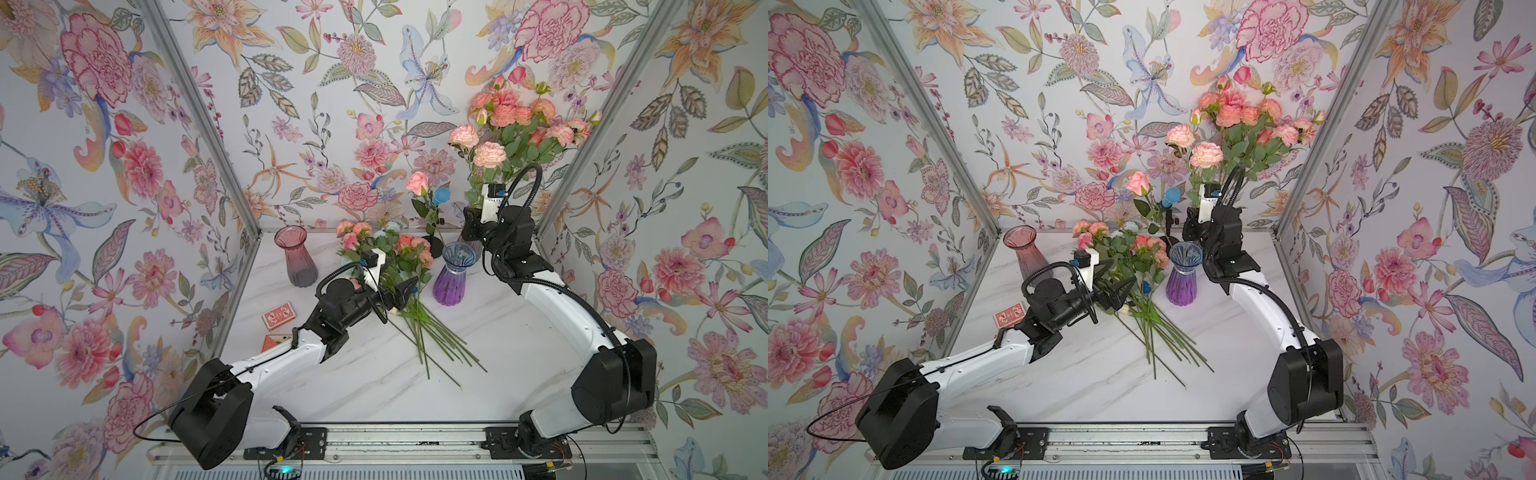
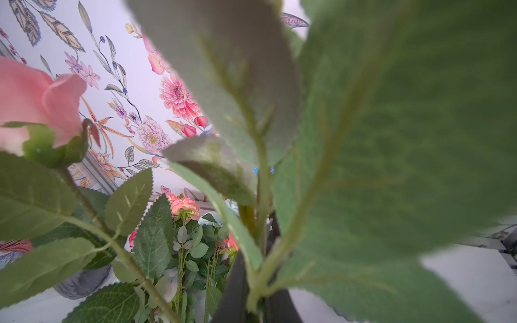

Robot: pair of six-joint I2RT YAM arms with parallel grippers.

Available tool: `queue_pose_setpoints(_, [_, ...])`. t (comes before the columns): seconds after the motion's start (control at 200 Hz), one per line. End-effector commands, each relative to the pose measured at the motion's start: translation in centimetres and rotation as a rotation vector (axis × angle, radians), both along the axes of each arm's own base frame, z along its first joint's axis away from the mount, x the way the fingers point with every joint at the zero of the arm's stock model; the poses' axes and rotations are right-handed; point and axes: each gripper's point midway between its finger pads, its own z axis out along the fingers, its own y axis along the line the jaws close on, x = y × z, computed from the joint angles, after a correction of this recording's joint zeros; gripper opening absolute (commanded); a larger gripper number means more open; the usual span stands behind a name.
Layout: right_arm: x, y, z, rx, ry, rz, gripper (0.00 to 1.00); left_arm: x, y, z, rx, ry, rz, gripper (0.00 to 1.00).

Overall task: Place the pink flowers into the vase
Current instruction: Place the flower in the vase.

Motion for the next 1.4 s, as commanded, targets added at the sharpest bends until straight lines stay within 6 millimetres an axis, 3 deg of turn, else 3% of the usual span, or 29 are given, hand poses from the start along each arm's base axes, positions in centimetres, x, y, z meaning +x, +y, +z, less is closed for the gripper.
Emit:
queue_pose_setpoints(0.0, [0.8, -0.1, -3.8, -0.023, 0.131, -0.008, 0.11, -0.3, -0.1, 1.6, -0.001, -0.05, 0.007, 1.0])
queue_pose_setpoints(0.085, [1.2, -0.3, -3.8, -0.021, 0.137, -0.008, 0.17, -0.4, -0.1, 1.8, 0.0, -0.055, 0.01, 1.0])
queue_pose_setpoints(0.41, [1.4, -0.7, -4.2, -0.016, 0.149, -0.006, 0.17, -0.3, -0.2, 1.6, 0.002, -0.049, 0.009, 1.0])
queue_pose_setpoints(0.625, [0.8, -0.8, -3.9, -0.011, 0.145, -0.007, 0.28, -0.1, -0.2, 1.3, 0.006, -0.044, 0.014, 1.0])
queue_pose_setpoints(1.111, [-0.9, -1.4, -1.9, 0.004, 0.108, -0.01, 0.41, 0.1, -0.2, 0.8, 0.013, -0.034, 0.022, 1.0])
queue_pose_setpoints(1.396, [-1.5, -1.6, -1.9, 0.008, 0.108, -0.01, 0.58, 0.2, -0.2, 0.7, 0.014, -0.032, 0.025, 1.0])
